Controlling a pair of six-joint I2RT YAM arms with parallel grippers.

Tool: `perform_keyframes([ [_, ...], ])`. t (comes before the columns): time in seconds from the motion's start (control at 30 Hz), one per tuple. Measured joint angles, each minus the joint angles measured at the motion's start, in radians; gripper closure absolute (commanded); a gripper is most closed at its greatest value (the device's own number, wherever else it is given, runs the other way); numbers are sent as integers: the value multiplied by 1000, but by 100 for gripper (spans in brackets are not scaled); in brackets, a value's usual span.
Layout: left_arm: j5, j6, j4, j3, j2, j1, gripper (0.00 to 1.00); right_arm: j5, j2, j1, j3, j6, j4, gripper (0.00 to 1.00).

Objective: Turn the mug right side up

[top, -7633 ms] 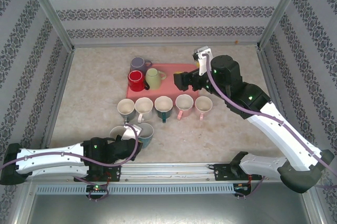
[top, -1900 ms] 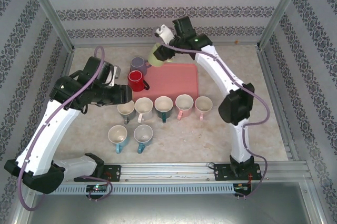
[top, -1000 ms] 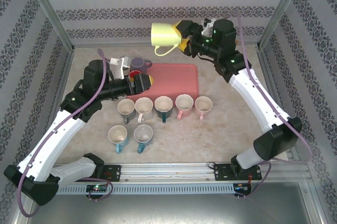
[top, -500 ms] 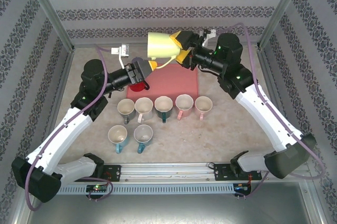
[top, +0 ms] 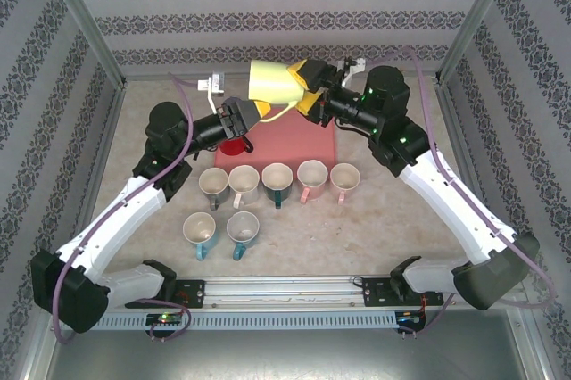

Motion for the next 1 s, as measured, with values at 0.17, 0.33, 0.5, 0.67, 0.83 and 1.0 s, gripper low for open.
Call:
perform_keyframes([
  [0.17,8,-20,1,-6,-7,0,88,19,-15,6,-19,-12,13,49],
  [0.33,9,18,-73,-6,-55,-3,92,31,-42,24,-27,-51,-4,6],
  [0.5,-51,108,-277,23,-123,-1,94,81,-119,-8,-29,-147,-112,2],
  [0.67,-206,283,-615,146,-149,-98,95,225,-179,-64,87,-398,-436,2],
  [0.83,-417,446,-922,271,-118,-383,97,373,-200,-66,198,-629,-676,2],
  [1.0,-648,520,-1145,309,0,-669,97,450,-237,-63,200,-742,-798,2],
])
